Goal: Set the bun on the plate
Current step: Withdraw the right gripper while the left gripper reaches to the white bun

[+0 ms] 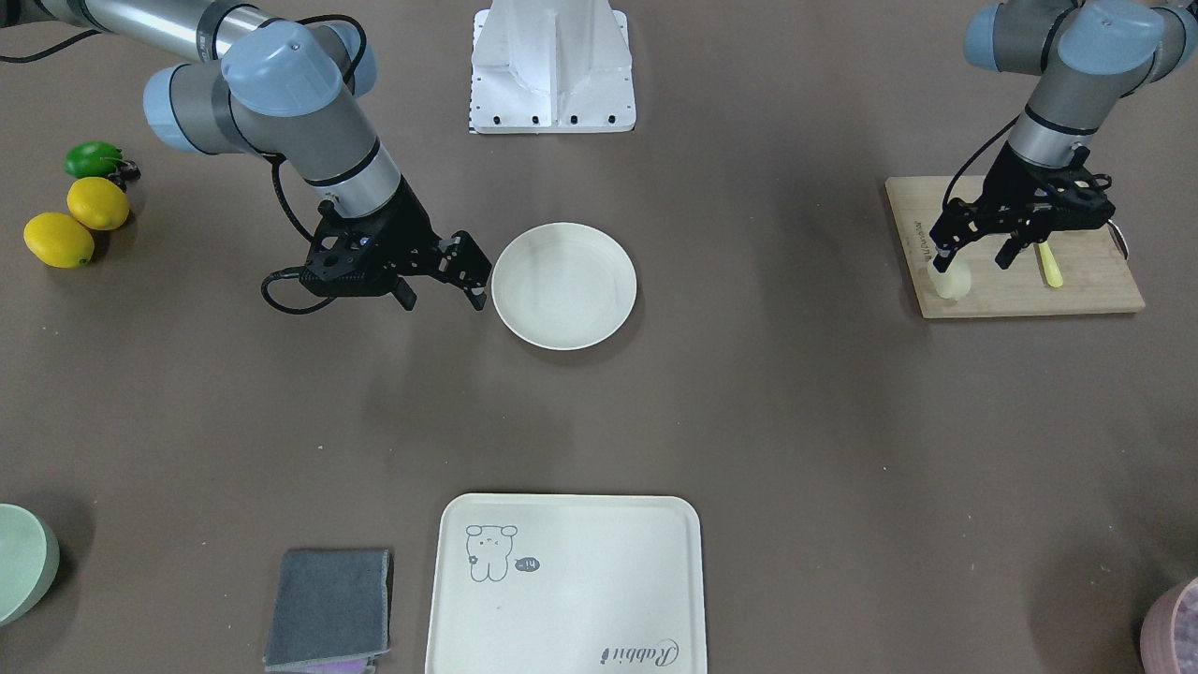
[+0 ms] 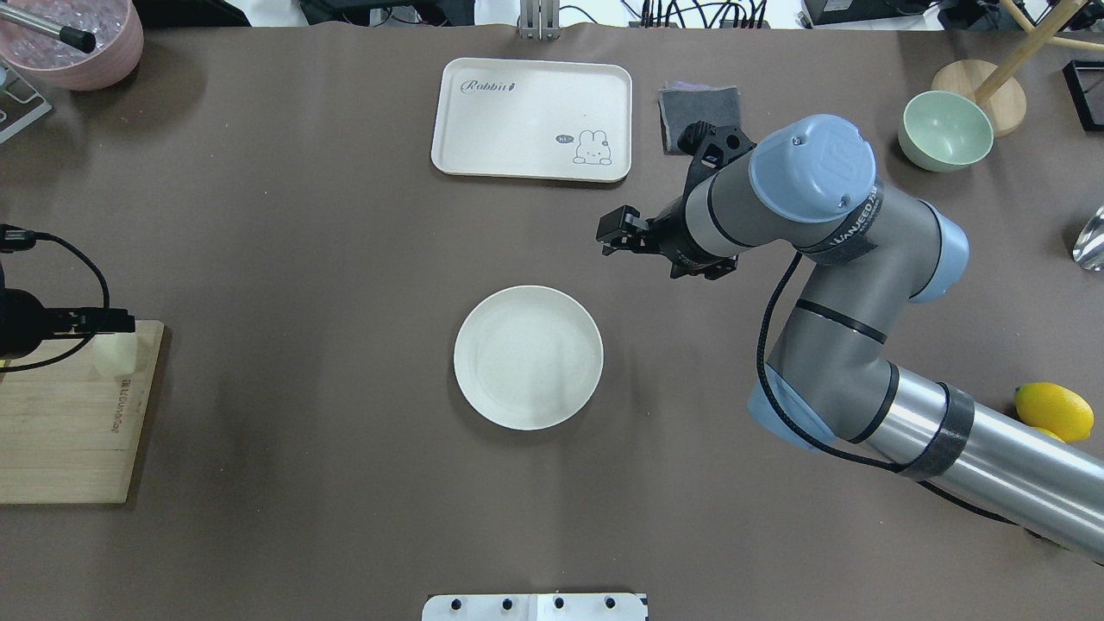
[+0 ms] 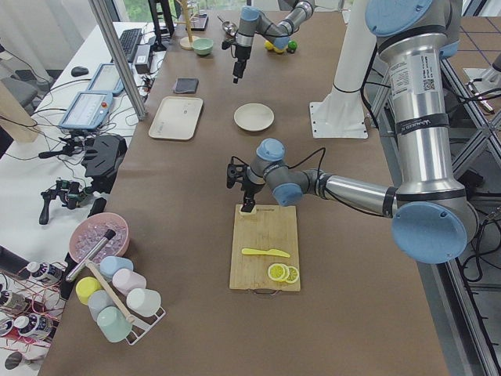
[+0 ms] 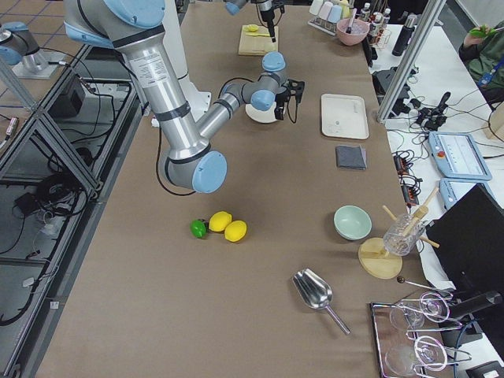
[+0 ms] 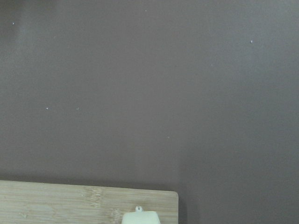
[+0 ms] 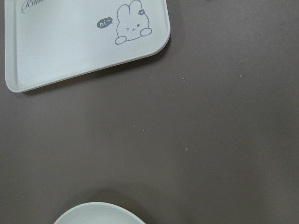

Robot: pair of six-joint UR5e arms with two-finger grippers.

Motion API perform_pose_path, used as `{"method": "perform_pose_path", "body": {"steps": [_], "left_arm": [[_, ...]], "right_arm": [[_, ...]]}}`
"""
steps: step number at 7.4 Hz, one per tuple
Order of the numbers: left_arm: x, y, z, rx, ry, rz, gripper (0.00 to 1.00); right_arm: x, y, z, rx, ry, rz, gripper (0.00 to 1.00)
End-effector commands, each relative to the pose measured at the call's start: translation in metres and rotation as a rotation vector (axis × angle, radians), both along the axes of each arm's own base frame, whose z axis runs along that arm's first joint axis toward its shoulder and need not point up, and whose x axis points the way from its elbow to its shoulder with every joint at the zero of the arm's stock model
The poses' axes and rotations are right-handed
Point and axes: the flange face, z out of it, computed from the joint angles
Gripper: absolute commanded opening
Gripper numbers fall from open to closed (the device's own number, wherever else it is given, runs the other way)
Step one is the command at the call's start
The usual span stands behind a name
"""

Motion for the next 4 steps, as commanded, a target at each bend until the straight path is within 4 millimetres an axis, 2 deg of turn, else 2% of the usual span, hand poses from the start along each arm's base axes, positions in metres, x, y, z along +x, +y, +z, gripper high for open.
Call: {"method": "perform_pose_path", "body": {"steps": [1,2,4], "left_arm": [[0.0115,0.0031,0.0121,-0.011,-0.018,0.022,0.97],[0.0122,0.0026,0.0161,-0.014,-0.023,0.023,0.97],[0.0169,0.0082,0.0213,-0.018,-0.033,0.041,0.75]], "right_arm": [[0.0021,-0.002,-0.0009,0.002,0.0,0.007,1.0],[0.0022,-0.0021,0.0001,0.002,0.001,0.008,1.0],[0.0036,-0.0037,-0.0006,0.003,0.002,0.012,1.0]]}}
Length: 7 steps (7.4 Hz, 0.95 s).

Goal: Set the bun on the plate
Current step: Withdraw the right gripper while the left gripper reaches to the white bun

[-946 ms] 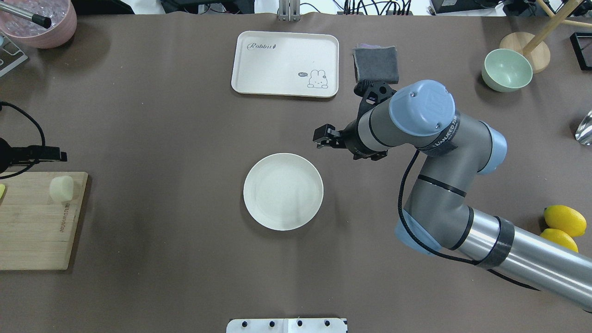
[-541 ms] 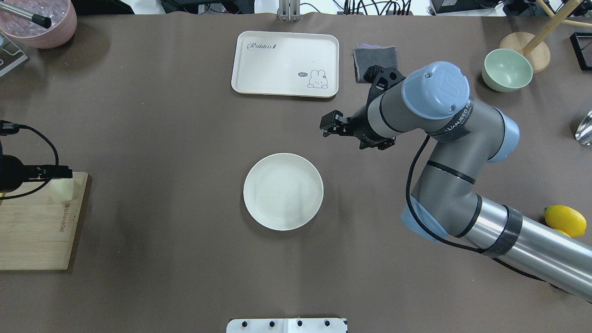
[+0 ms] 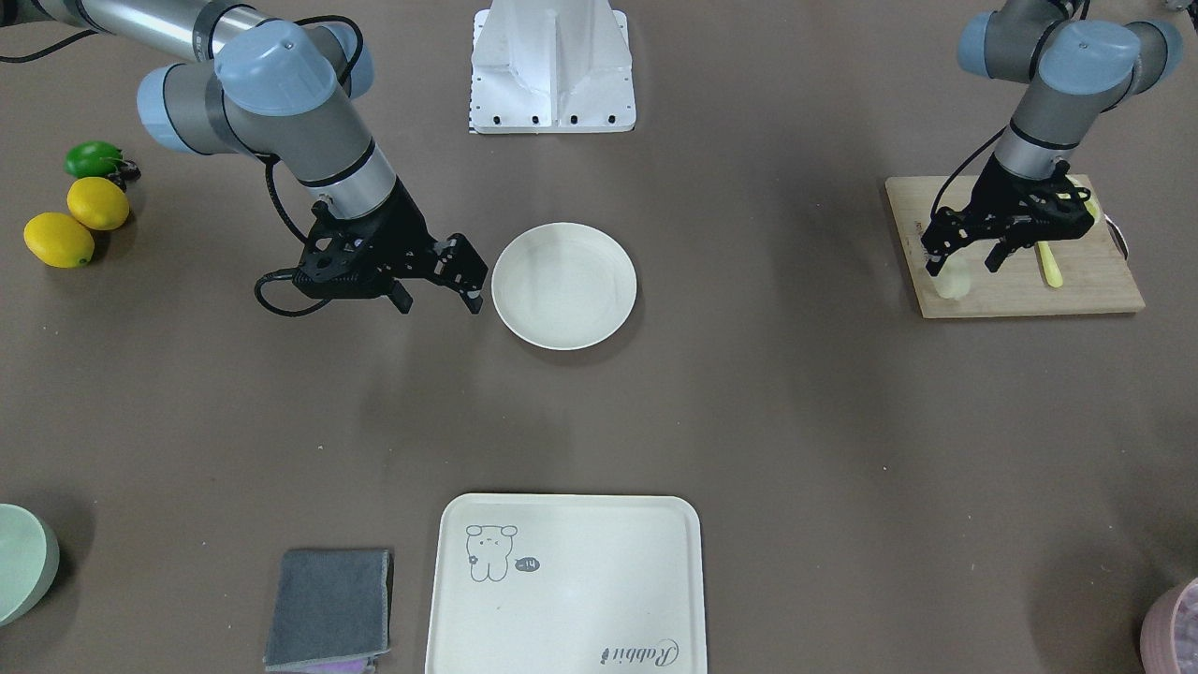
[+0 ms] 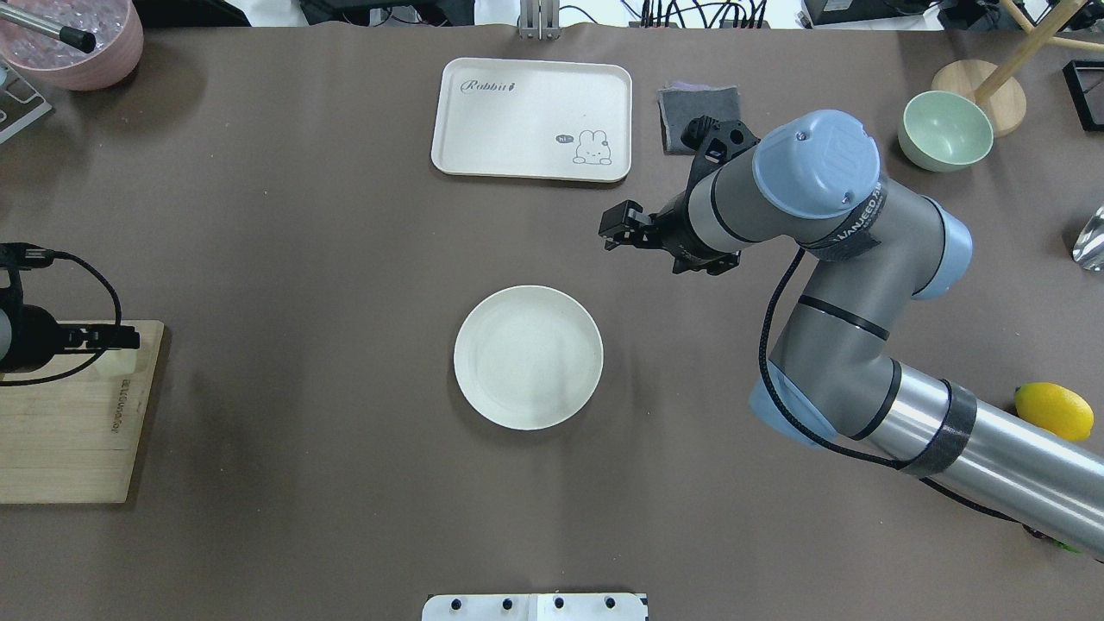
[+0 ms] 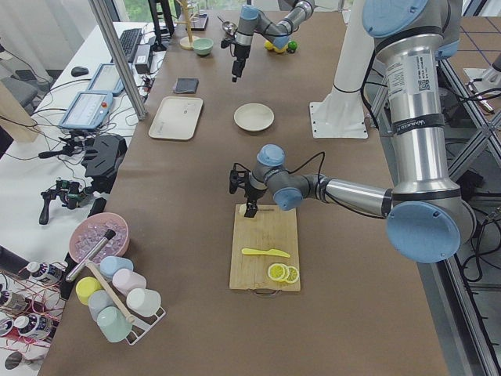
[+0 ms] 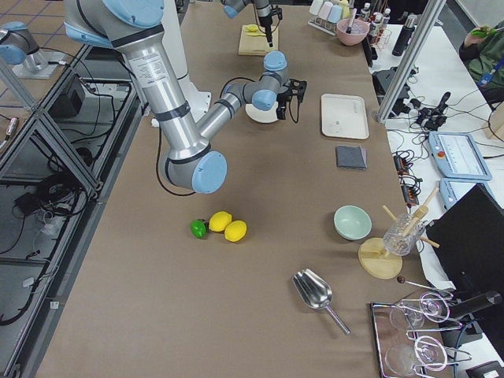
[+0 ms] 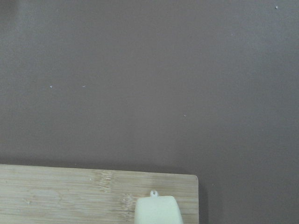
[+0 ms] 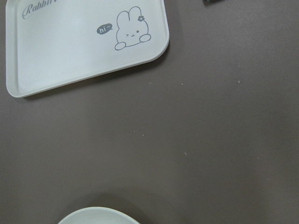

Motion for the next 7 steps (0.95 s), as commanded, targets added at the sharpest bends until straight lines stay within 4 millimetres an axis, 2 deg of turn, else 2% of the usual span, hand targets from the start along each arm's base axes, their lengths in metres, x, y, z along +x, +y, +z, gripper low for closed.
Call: {"method": "perform_pose_path", "body": {"steps": [1,3,4,6,7], "left_arm": [[0.003,0.003,0.002,-0.001,-0.005,0.01,0.59],[0.004,0.005,0.004,-0.002,-0.006,0.015,0.28],[0.003,0.005,0.006,-0.003,-0.008,0.014,0.25],[-0.003,0.001,-0.002,0.036,-0.006,0.033,0.25],[-0.014,-0.004,-0.009,0.052,0.001,0.021,0.25]], "right_arm": [[0.002,-0.002,0.0,0.001,0.001,0.005,1.0],[0.003,-0.001,-0.003,0.006,-0.005,0.005,1.0],[0.005,-0.002,-0.004,0.004,-0.006,0.007,1.0],[0.018,-0.007,-0.003,-0.003,-0.014,0.01,1.0],[0.038,-0.015,-0.007,-0.026,-0.024,0.006,1.0]]}}
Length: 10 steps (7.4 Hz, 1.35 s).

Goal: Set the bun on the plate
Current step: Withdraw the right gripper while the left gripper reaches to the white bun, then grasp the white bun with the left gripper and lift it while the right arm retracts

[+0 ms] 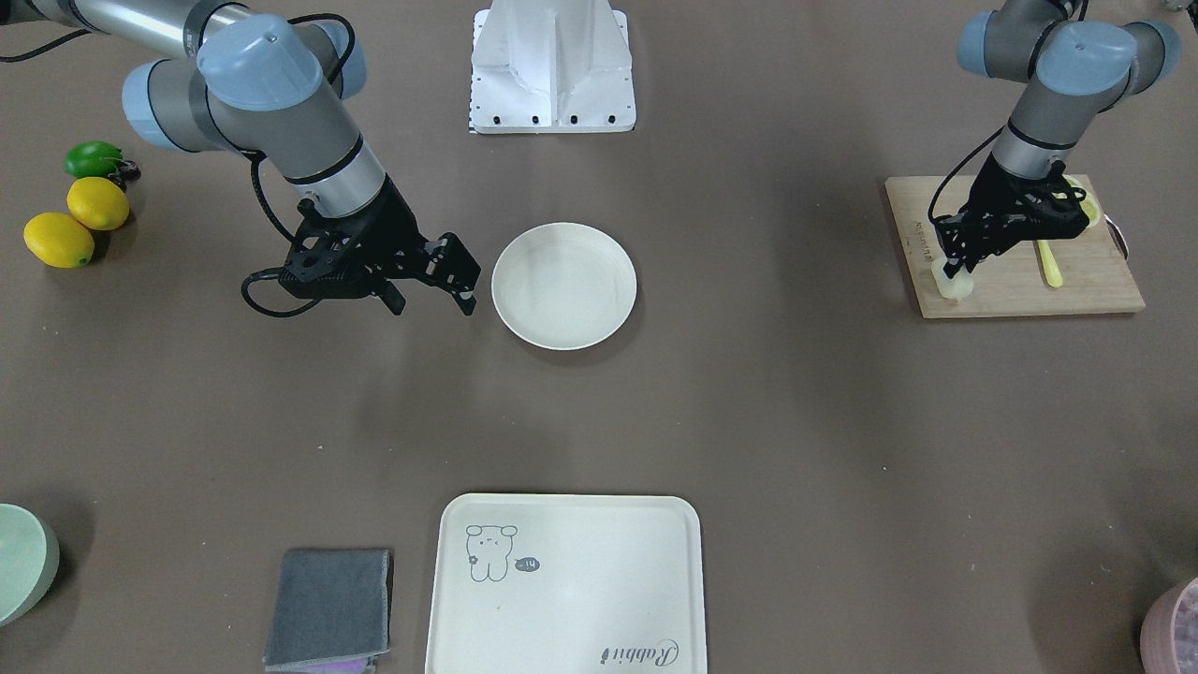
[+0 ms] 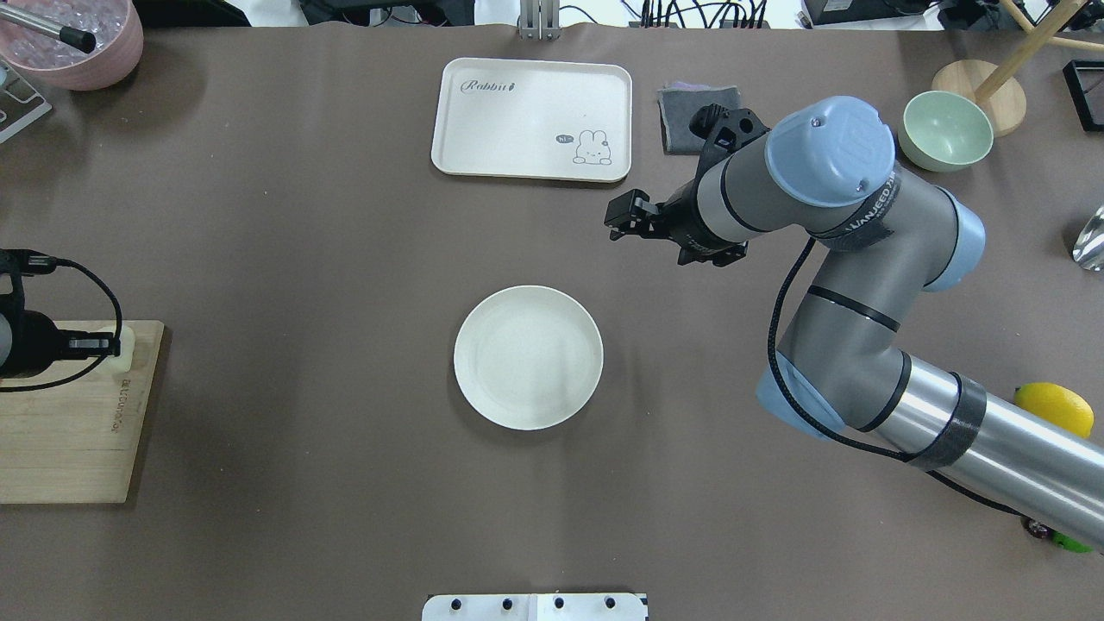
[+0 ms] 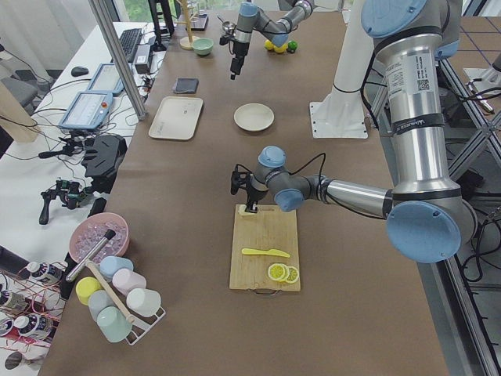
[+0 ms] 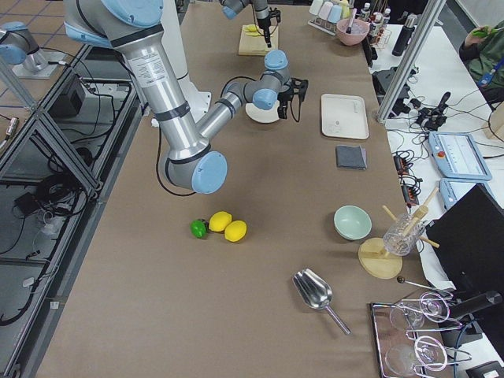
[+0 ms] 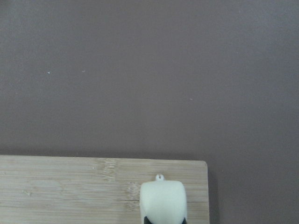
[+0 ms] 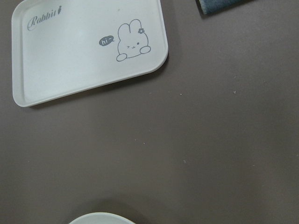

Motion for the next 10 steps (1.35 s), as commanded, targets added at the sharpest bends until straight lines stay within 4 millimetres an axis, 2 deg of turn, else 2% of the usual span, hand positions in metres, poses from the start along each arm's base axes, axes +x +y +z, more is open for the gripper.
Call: {"method": "perform_pose_path", "body": {"steps": [1,2,3,4,6,7,8,9,10], "left_arm": [[-0.021,-0.016,-0.019,0.031,0.027,-0.021,0.25],[-0.027,-0.028,-0.032,0.028,0.065,-0.022,0.25],[-0.024,-0.048,-0.057,0.034,0.075,-0.042,0.25],[-0.004,-0.075,-0.105,0.014,0.057,-0.047,0.25],[0.028,-0.109,-0.223,-0.018,0.045,-0.058,0.25],[0.06,-0.116,-0.284,-0.062,0.064,-0.064,0.25],[0.101,-0.103,-0.33,-0.091,0.083,-0.065,0.25],[0.156,-0.074,-0.36,-0.075,0.094,-0.059,0.25],[0.198,-0.058,-0.373,-0.065,0.089,-0.046,0.25]], "right_arm": [[0.046,-0.014,-0.01,-0.053,-0.002,-0.006,1.0],[0.073,-0.023,-0.01,-0.048,0.049,-0.003,1.0],[0.097,-0.03,-0.001,-0.059,0.126,-0.006,1.0],[0.123,-0.034,0.018,-0.032,0.201,-0.034,1.0],[0.186,-0.034,0.091,0.029,0.293,-0.123,1.0],[0.224,-0.035,0.129,0.046,0.313,-0.177,1.0],[0.264,-0.036,0.169,0.067,0.35,-0.215,1.0],[0.297,-0.036,0.205,0.08,0.369,-0.251,1.0],[0.334,-0.032,0.231,0.076,0.339,-0.269,1.0]]}}
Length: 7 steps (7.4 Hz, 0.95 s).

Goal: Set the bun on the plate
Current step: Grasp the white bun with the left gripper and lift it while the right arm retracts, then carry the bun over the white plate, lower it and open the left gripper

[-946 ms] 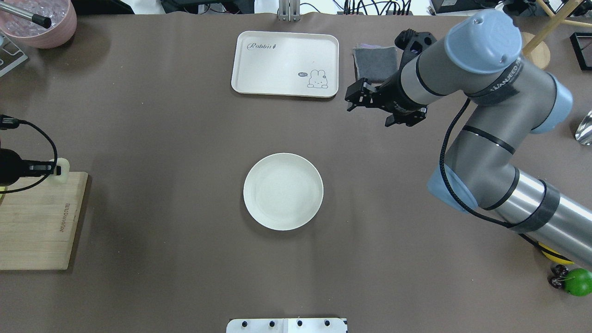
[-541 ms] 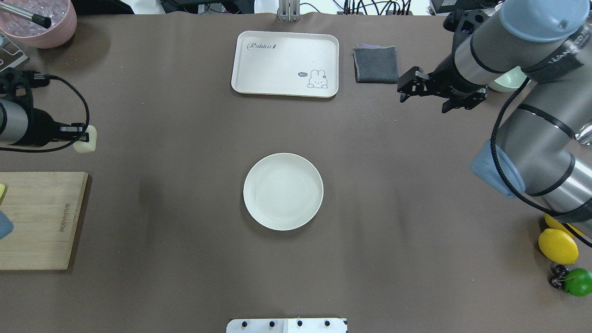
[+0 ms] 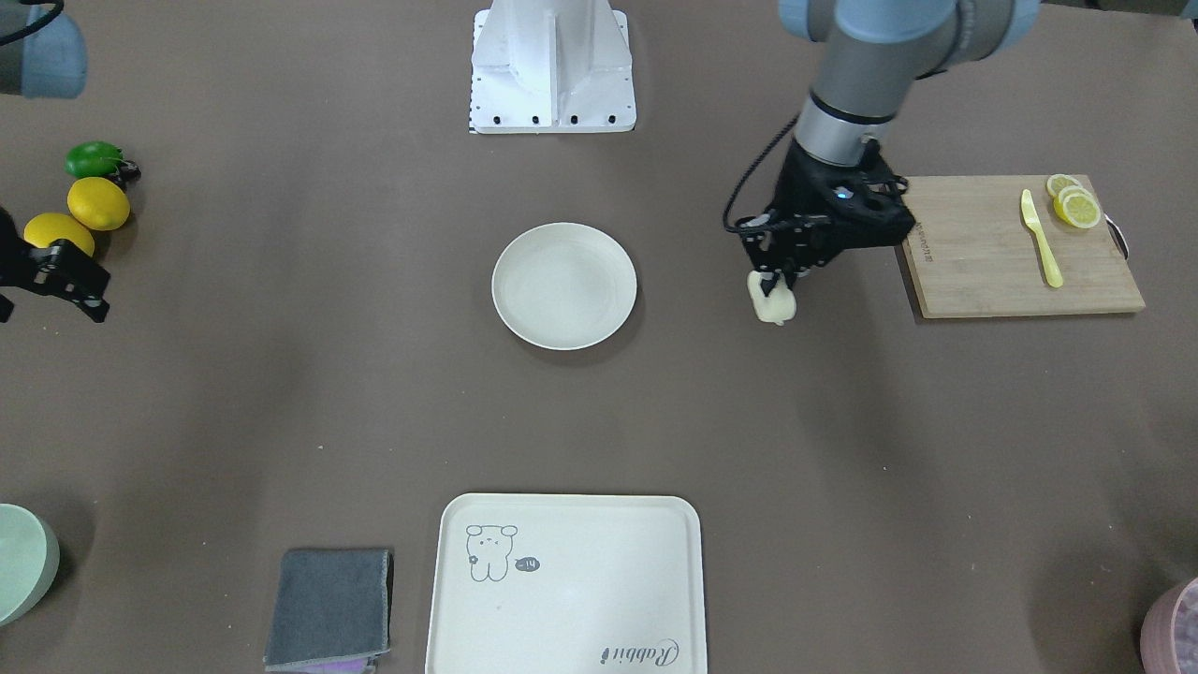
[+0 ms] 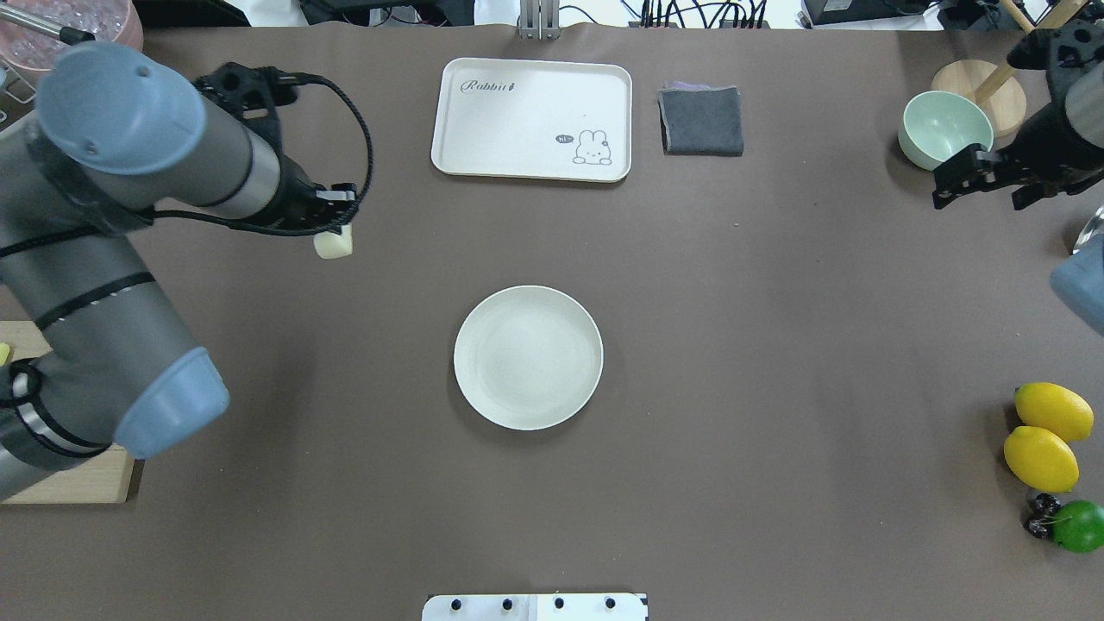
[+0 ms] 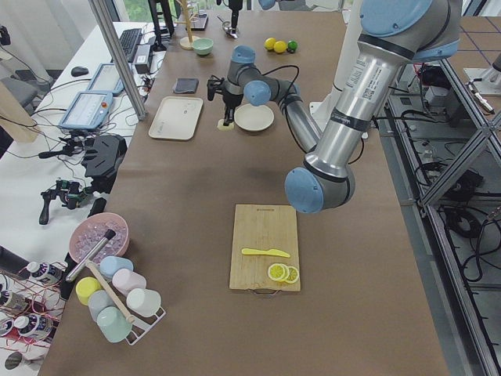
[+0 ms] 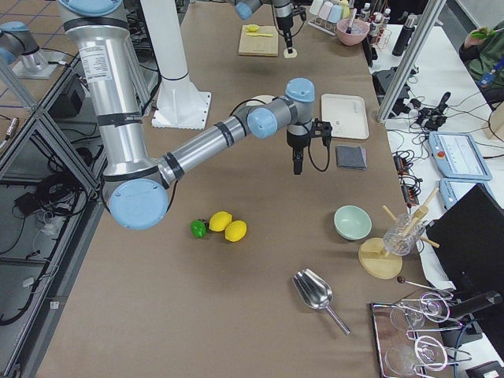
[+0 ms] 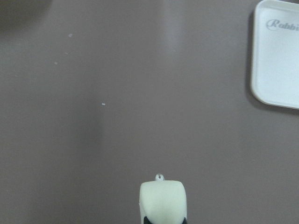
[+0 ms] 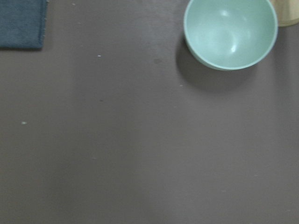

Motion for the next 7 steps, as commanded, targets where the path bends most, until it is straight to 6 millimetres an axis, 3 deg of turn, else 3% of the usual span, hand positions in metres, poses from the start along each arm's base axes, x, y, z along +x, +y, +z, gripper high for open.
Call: {"method": "perform_pose_path", "body": {"steps": [1,3,4,6,7], "left_arm": [[0.085,0.036,-0.041,-0.007,0.012,0.007,0.25],[0.154,0.074,-0.052,0.024,0.024,-0.009,0.26],[0.18,0.088,-0.043,0.034,0.043,0.011,0.26],[0.226,0.107,-0.041,0.061,0.058,-0.021,0.26],[0.237,0.109,-0.042,0.062,0.056,-0.016,0.26]], "right_arm": [[0.082,0.012,0.062,-0.003,-0.055,-0.051,1.0],[0.122,0.03,0.092,-0.011,-0.056,-0.038,1.0],[0.14,0.035,0.104,-0.002,-0.05,-0.039,1.0],[0.16,0.036,0.129,0.006,-0.041,-0.051,1.0],[0.163,0.035,0.133,0.007,-0.039,-0.053,1.0]]}}
